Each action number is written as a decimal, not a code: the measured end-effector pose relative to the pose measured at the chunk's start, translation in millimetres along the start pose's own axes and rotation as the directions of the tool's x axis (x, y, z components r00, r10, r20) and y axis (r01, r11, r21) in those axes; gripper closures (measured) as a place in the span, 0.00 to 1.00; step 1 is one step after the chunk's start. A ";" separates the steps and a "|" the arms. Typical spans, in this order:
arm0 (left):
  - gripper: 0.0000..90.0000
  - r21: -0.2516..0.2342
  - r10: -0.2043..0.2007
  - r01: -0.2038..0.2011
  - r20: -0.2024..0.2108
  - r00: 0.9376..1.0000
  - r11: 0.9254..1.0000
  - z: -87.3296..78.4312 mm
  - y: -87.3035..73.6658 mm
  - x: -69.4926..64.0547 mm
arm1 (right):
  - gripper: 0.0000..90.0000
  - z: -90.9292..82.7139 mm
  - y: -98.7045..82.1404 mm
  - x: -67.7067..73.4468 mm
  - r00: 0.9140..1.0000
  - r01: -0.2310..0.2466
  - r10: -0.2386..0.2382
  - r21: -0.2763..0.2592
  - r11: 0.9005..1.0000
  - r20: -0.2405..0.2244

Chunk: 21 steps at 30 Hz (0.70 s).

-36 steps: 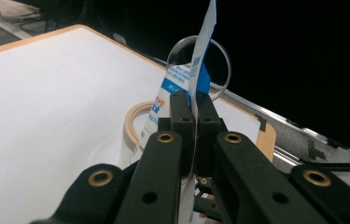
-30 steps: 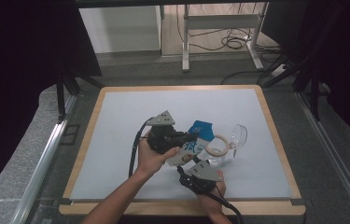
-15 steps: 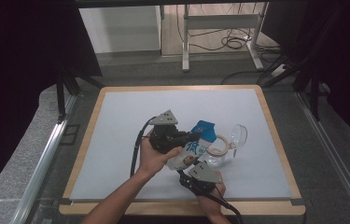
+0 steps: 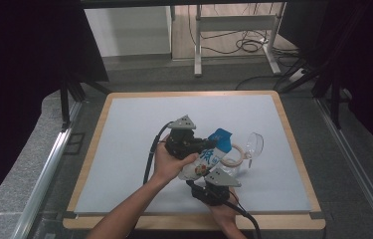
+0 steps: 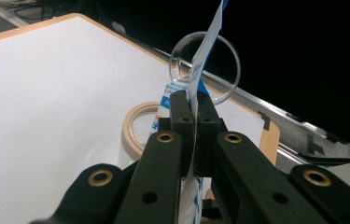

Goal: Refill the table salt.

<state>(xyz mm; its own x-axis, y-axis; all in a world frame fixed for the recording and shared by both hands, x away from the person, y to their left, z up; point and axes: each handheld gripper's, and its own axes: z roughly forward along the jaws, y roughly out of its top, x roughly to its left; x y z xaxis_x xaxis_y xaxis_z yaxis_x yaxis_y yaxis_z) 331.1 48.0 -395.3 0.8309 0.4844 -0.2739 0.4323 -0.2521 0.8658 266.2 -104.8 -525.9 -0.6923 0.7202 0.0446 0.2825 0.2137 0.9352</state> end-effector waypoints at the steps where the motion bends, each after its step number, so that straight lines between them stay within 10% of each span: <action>1: 1.00 0.005 -0.003 0.003 -0.001 1.000 1.000 0.7 0.8 1.2 | 0.54 0.1 0.1 0.2 1.000 -0.006 0.006 0.003 1.000 -0.003; 21: 1.00 0.138 0.023 -0.020 -0.024 0.999 0.990 20.5 19.4 19.5 | 0.54 12.1 3.0 -8.5 0.993 -0.114 0.114 0.000 0.993 -0.004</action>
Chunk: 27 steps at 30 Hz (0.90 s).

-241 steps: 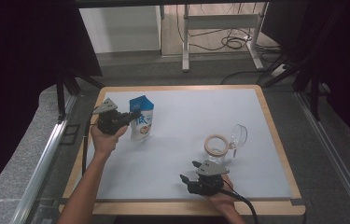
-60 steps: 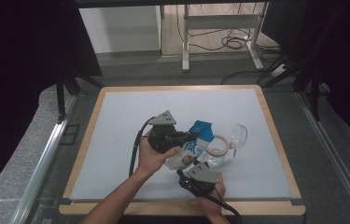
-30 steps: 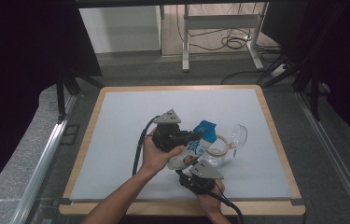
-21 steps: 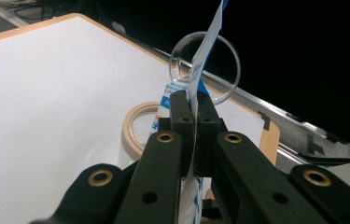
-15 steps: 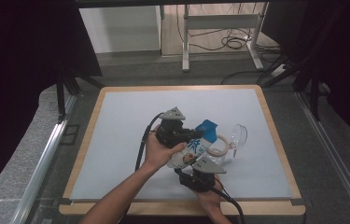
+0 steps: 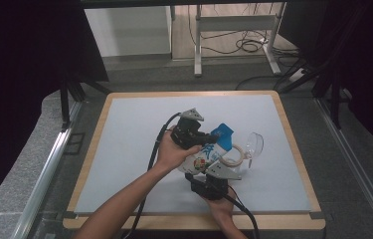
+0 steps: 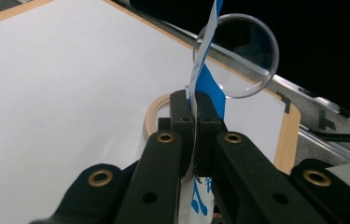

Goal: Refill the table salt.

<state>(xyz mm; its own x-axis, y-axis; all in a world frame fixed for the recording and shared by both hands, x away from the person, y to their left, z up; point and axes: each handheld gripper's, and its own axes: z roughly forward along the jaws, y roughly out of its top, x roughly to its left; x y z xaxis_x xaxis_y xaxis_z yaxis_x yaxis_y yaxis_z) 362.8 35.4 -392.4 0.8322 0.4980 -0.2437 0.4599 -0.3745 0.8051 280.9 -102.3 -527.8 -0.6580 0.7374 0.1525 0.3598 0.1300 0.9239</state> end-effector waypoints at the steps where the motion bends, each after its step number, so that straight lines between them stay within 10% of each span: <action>1: 1.00 0.000 0.000 0.000 0.000 1.000 1.000 0.0 0.0 0.0 | 0.54 0.0 0.0 0.0 1.000 0.000 0.000 0.000 1.000 0.000; 21: 1.00 -0.058 0.050 -0.053 -0.051 0.997 0.997 -18.9 1.1 -24.1 | 0.48 -2.7 3.5 2.8 0.996 0.058 -0.054 -0.047 0.997 0.076; 27: 1.00 -0.066 0.073 -0.078 -0.079 0.994 0.995 -21.0 2.3 -33.9 | 0.23 -0.5 8.1 10.8 0.995 0.060 -0.054 -0.068 0.996 0.083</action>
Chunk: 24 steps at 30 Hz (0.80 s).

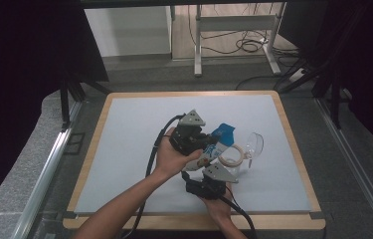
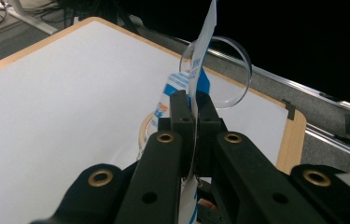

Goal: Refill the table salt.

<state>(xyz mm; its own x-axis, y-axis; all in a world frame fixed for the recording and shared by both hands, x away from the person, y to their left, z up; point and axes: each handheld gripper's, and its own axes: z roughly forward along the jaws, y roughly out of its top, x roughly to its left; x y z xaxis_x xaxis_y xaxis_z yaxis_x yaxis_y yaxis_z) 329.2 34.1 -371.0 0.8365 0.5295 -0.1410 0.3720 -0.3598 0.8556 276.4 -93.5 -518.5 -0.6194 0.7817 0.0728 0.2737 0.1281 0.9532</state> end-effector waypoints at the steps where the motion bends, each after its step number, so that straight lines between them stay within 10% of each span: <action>1: 1.00 -0.003 -0.009 0.009 0.008 1.000 1.000 -0.3 -0.2 -0.2 | 0.23 0.0 0.6 0.2 1.000 -0.003 0.003 -0.001 1.000 0.000; 10: 1.00 -0.014 -0.011 0.011 0.008 1.000 1.000 -0.5 -1.2 -2.8 | 0.27 2.3 0.8 3.4 0.999 0.011 -0.011 -0.013 1.000 0.031; 24: 1.00 0.054 -0.019 0.019 0.000 1.000 0.998 17.1 5.3 6.5 | 0.30 -2.5 2.6 2.1 0.990 -0.117 0.117 0.003 0.993 -0.073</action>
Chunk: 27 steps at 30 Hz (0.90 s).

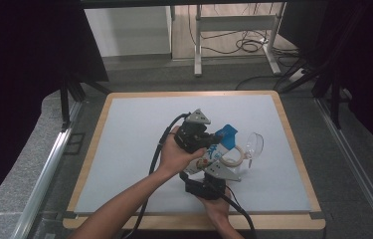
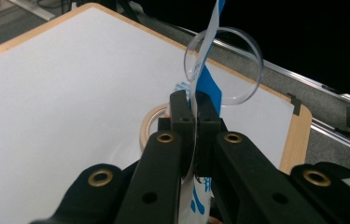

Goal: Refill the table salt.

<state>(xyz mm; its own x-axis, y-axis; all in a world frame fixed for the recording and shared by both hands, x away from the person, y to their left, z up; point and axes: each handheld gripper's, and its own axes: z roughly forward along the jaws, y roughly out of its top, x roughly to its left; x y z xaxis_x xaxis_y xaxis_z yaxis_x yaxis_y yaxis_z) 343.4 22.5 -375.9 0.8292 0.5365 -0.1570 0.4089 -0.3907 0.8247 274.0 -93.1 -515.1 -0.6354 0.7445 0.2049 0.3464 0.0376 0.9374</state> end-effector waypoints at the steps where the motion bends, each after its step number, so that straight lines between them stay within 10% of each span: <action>1: 1.00 0.003 -0.013 0.013 0.007 1.000 1.000 3.7 0.9 3.8 | 0.30 -0.9 0.4 -0.7 1.000 -0.010 0.010 -0.004 1.000 0.000; 8: 1.00 0.010 -0.016 0.016 0.003 1.000 1.000 10.8 3.5 5.4 | 0.30 3.7 2.2 -8.1 0.999 -0.044 0.044 0.008 0.999 0.010; 16: 1.00 -0.002 0.011 -0.011 0.000 1.000 1.000 -0.7 1.5 -3.4 | 0.35 3.7 -0.1 -9.2 0.994 0.072 -0.073 0.021 0.997 0.086; 20: 1.00 -0.018 0.028 -0.028 -0.006 1.000 0.999 -8.5 0.5 -8.5 | 0.37 4.5 -0.4 -6.7 0.979 0.158 -0.161 0.031 0.987 0.126; 27: 1.00 -0.035 0.039 -0.040 -0.012 0.999 0.999 -19.5 0.5 -12.2 | 0.54 6.1 -2.7 -3.4 0.928 0.313 -0.319 0.061 0.948 0.194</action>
<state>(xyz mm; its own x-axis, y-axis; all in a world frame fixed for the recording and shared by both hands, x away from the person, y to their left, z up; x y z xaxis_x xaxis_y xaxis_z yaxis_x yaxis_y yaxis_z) 326.2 30.3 -363.0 0.8397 0.5301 -0.1177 0.3620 -0.3850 0.8489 279.4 -91.6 -520.1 -0.5663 0.8079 -0.1631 0.1715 0.3091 0.9354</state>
